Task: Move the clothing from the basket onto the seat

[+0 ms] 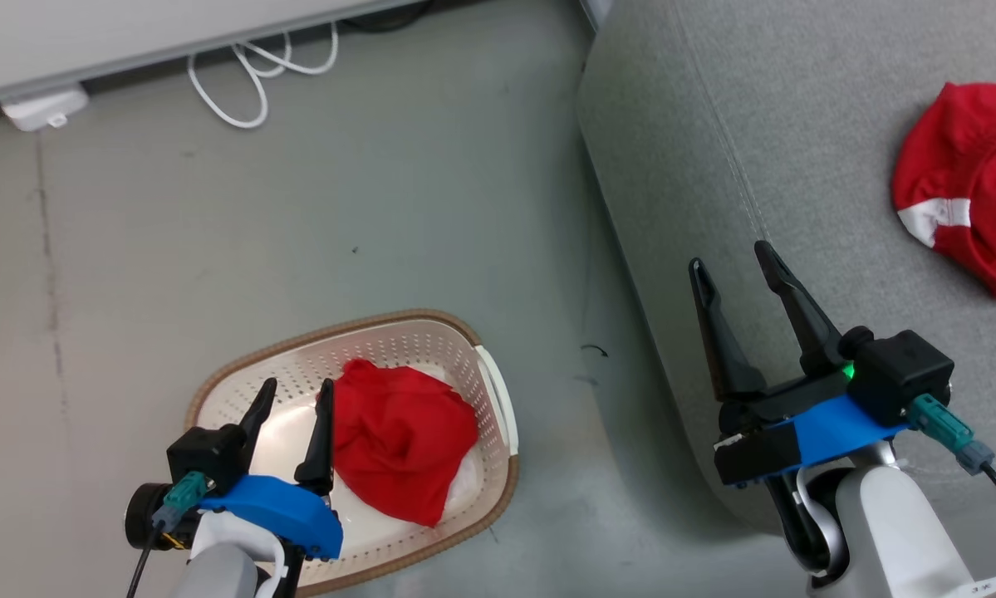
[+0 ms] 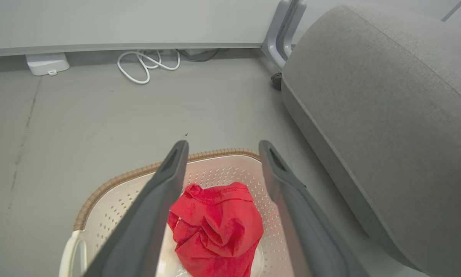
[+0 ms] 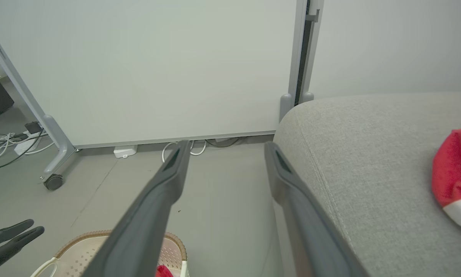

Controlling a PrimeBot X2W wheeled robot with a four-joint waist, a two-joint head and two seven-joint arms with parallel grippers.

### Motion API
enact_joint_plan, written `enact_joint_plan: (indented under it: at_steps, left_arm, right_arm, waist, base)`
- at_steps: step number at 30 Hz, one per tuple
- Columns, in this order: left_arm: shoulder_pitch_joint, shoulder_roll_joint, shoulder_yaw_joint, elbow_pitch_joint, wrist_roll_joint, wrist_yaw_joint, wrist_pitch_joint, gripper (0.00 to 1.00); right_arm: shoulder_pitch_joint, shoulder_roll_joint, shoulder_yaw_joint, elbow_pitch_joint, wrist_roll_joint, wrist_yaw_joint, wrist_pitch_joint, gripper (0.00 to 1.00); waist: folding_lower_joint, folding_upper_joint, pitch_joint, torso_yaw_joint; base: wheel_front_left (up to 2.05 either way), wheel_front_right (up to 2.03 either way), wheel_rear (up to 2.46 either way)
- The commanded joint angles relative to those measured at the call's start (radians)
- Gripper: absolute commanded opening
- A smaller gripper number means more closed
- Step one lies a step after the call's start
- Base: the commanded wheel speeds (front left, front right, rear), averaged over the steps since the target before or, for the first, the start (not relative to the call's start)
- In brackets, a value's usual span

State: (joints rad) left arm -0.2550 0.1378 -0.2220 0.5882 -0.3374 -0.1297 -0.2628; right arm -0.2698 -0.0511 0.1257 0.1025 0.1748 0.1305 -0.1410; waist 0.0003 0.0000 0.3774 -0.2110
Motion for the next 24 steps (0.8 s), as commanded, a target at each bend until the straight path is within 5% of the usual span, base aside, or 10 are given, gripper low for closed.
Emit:
enact_joint_plan:
  at_steps: [1,24]
  left_arm:
    - [-0.030,0.011,-0.005,0.008,-0.006,-0.001,-0.003,1.00]
    - [-0.374,0.119,-0.285,0.377,-0.088,-0.001,-0.002,1.00]
  right_arm:
    - [-0.023,0.001,0.002,0.001,0.005,0.000,-0.006,1.00]
    - [-0.073,0.001,0.030,-0.020,0.040,0.000,-0.077,1.00]
  waist:
    - [-0.0003,0.0000,0.086,-0.075]
    - [-0.0003,0.0000,0.415,-0.170]
  base:
    - [0.00,0.00,0.00]
    - [0.00,0.00,0.00]
